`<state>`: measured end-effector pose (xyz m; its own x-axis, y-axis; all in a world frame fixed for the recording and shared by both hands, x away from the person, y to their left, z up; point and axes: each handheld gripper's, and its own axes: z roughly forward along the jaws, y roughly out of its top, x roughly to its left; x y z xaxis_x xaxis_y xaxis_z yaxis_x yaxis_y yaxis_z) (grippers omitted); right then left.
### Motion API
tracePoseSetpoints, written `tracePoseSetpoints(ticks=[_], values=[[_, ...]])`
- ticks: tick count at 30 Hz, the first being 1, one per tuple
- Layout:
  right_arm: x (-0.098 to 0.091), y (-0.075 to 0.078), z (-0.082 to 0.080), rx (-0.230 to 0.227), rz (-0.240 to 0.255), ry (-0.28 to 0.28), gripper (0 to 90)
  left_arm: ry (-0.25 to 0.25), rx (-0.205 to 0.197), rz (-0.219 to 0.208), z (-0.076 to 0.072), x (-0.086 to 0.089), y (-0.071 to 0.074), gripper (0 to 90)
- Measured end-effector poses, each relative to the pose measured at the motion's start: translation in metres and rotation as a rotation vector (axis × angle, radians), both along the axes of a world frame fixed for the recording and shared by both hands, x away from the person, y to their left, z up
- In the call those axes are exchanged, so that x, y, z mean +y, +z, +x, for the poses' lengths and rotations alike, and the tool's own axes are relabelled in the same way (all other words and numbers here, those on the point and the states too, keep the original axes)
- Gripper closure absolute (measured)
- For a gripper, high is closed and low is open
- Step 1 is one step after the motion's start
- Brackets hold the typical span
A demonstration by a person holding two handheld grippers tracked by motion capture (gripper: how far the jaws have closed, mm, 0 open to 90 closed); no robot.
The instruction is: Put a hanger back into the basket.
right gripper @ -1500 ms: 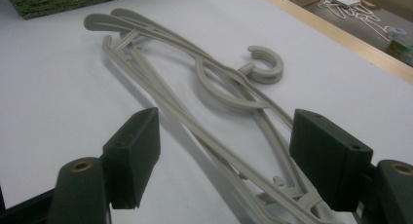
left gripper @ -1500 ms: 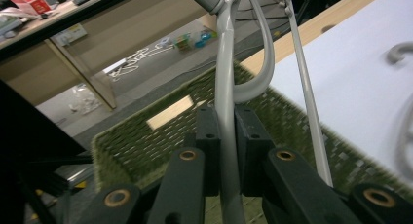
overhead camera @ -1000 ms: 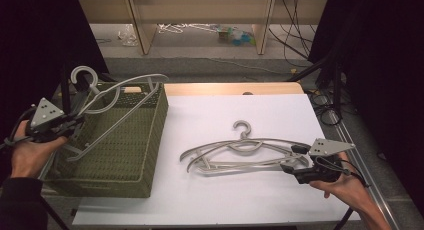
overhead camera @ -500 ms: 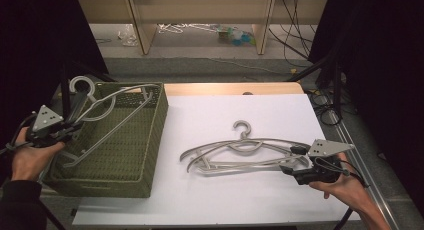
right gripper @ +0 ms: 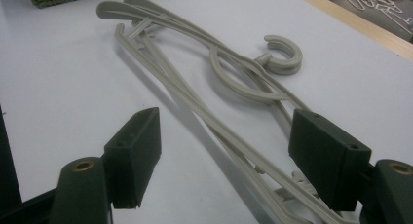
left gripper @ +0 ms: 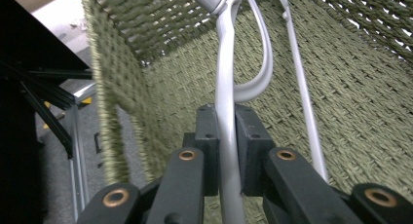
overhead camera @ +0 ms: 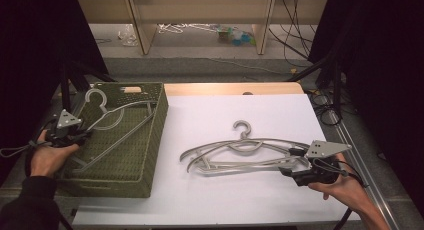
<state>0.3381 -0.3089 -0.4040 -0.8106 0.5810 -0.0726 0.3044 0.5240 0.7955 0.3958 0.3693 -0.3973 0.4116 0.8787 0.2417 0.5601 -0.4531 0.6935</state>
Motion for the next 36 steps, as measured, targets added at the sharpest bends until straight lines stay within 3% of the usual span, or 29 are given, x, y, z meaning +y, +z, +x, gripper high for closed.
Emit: tracePoseSetpoints(ticks=[2,6,8,11,12,13,15,19,21,22,25,31,32,36], values=[[0.000,0.000,0.000,-0.001,0.001,0.000,28.8,0.009,0.020,-0.005,0.001,-0.002,-0.004,81.1],[-0.001,-0.001,0.000,-0.001,-0.002,-0.005,28.8,0.033,0.061,0.040,0.003,-0.005,-0.005,76.5],[-0.001,-0.001,0.000,-0.001,0.001,-0.010,28.8,0.070,0.072,0.024,0.001,-0.004,-0.006,71.4],[-0.002,-0.002,0.000,0.000,-0.001,-0.012,28.8,0.160,0.033,-0.009,-0.003,-0.003,-0.002,56.9],[-0.002,-0.003,0.001,-0.004,0.003,-0.012,28.8,0.179,0.001,-0.015,-0.007,-0.003,0.004,53.0],[-0.002,-0.003,0.001,-0.004,0.003,-0.012,28.8,0.179,0.001,-0.015,-0.007,-0.003,0.004,50.0],[-0.001,-0.004,0.002,-0.001,0.003,-0.015,28.8,0.180,-0.045,-0.055,-0.012,-0.009,0.010,45.1],[0.000,-0.004,0.003,-0.008,0.018,-0.021,28.7,0.128,-0.098,-0.149,-0.024,-0.032,0.021,41.1],[0.000,-0.004,0.004,-0.014,0.038,-0.037,28.4,0.087,-0.139,-0.228,-0.032,-0.054,0.027,37.2],[0.000,-0.004,0.004,-0.014,0.038,-0.037,28.4,0.087,-0.139,-0.228,-0.032,-0.054,0.027,35.5],[-0.001,-0.005,0.005,-0.026,0.060,-0.060,28.0,0.030,-0.167,-0.299,-0.041,-0.080,0.032,33.3],[-0.001,-0.007,0.008,-0.035,0.087,-0.094,26.6,-0.078,-0.202,-0.373,-0.058,-0.130,0.039,27.1],[-0.002,-0.009,0.008,-0.036,0.093,-0.101,25.9,-0.093,-0.206,-0.375,-0.061,-0.139,0.040,22.7],[-0.003,-0.010,0.009,-0.038,0.104,-0.108,25.2,-0.189,-0.193,-0.398,-0.071,-0.174,0.040,22.6]])
